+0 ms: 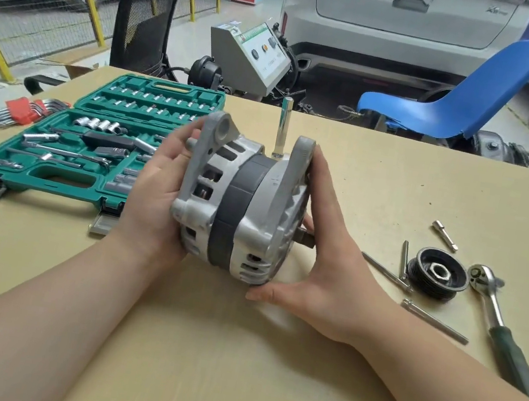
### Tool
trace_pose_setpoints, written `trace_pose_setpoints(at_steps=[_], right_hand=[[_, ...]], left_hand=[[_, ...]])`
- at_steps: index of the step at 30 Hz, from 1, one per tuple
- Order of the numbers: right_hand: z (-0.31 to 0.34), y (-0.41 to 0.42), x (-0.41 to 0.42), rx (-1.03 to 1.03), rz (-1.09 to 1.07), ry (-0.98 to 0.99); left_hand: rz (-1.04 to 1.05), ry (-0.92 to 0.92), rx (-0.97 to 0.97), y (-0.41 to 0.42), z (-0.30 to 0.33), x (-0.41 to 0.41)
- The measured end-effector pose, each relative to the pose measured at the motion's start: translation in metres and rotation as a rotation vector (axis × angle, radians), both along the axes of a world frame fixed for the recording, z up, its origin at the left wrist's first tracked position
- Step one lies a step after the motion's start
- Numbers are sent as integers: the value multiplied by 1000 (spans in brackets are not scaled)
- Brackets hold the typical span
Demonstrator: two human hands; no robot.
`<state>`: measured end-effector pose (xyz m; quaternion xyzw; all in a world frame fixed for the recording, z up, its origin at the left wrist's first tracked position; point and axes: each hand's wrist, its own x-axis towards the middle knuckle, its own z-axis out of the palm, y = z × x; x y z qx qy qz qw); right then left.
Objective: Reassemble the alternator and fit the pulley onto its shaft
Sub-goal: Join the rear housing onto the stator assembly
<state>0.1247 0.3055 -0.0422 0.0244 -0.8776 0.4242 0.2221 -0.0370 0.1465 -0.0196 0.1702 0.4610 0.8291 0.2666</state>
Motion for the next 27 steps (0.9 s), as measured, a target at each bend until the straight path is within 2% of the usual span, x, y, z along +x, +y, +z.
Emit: trace_pose_setpoints(at_steps=[3, 7, 9, 12, 17, 23, 25, 27], right_hand=[[3, -1, 3, -51, 35, -28], [9, -14, 4, -377, 7, 50], [6, -16, 3, -462, -39, 58], [4, -12, 4, -565, -33, -19], [14, -11, 2, -659, 97, -105], [12, -13, 9, -611, 93, -43], [9, -13, 11, -527, 82, -19], [8, -12, 12, -407, 73, 17]], left_hand=[[-62, 52, -44, 0, 1, 4], [-138, 23, -56, -3, 0, 10], [-159, 32, -49, -3, 1, 12], [-191, 38, -37, -2, 3, 14], [-186, 60, -17, -2, 0, 12], [-239, 109, 0, -6, 1, 16], [-244, 135, 12, -9, 0, 16], [-176, 86, -28, -12, 0, 13]])
